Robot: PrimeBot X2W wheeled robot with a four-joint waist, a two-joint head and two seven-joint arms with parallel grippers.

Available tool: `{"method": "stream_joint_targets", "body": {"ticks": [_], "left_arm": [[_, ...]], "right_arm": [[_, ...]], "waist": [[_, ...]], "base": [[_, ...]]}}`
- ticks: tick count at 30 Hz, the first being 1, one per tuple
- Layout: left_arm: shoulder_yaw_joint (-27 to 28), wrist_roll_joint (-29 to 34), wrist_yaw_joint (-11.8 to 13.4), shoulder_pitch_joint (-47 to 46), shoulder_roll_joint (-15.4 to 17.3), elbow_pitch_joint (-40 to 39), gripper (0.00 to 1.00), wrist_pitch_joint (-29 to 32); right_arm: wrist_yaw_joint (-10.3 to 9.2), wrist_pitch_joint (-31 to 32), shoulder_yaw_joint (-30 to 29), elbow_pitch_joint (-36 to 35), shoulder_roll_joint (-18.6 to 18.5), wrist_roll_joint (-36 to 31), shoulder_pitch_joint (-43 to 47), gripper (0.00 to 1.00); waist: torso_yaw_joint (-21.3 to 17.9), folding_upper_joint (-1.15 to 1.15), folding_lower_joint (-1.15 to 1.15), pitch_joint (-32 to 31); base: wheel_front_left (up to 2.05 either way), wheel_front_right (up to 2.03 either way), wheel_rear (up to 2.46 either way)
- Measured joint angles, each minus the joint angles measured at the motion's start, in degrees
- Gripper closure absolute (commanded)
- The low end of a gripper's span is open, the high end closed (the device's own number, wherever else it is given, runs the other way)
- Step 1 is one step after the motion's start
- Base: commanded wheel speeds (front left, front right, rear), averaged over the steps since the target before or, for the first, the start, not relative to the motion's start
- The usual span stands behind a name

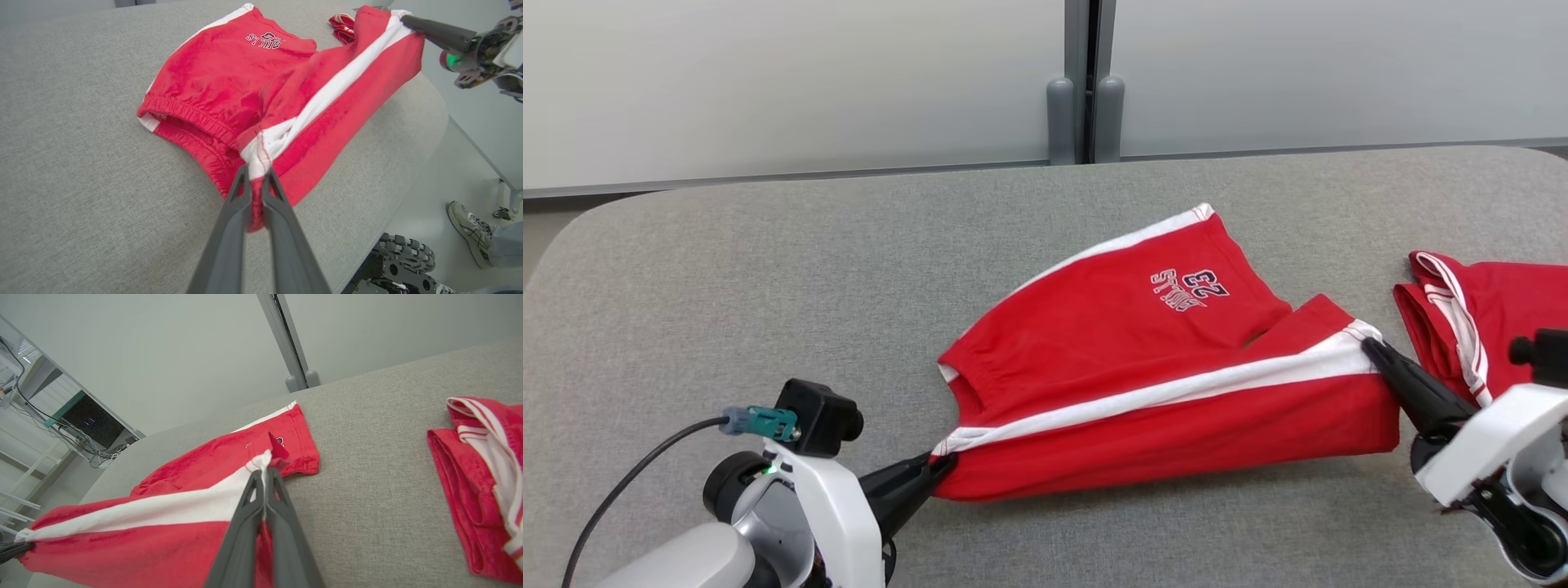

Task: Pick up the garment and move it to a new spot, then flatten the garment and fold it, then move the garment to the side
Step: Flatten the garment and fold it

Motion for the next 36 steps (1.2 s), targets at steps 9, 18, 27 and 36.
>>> {"method": "stream_joint_targets", "body": {"ticks": [9,18,27,36], "left_arm": [[1.87,-0.92,4.27,1.32,2.24,-6.48,1.00,-0.43],[4.37,0.74,4.24,-4.88,-3.45,-0.58,1.00,-2.98],[5.10,3.80,4.07,-9.15,-7.26,3.91,1.00,-5.58],[5.37,5.38,3.97,-11.31,-10.70,7.35,1.00,-8.34]], "right_arm": [[0.00,-0.82,-4.82,-2.89,-0.92,-2.03,2.03,1.00],[0.00,1.44,-9.13,1.59,4.03,-5.95,-8.93,1.00],[0.00,4.05,-9.42,7.40,6.16,-7.44,-17.77,1.00],[0.00,3.98,-7.65,13.10,7.33,-7.09,-22.42,1.00]], "waist": [[0.25,0.00,0.00,0.91],[0.90,0.00,0.00,8.23],[3.23,0.00,0.00,15.07],[6.11,0.00,0.00,19.69]], "base": [[0.00,0.00,0.00],[0.00,0.00,0.00],[0.00,0.00,0.00],[0.00,0.00,0.00]]}}
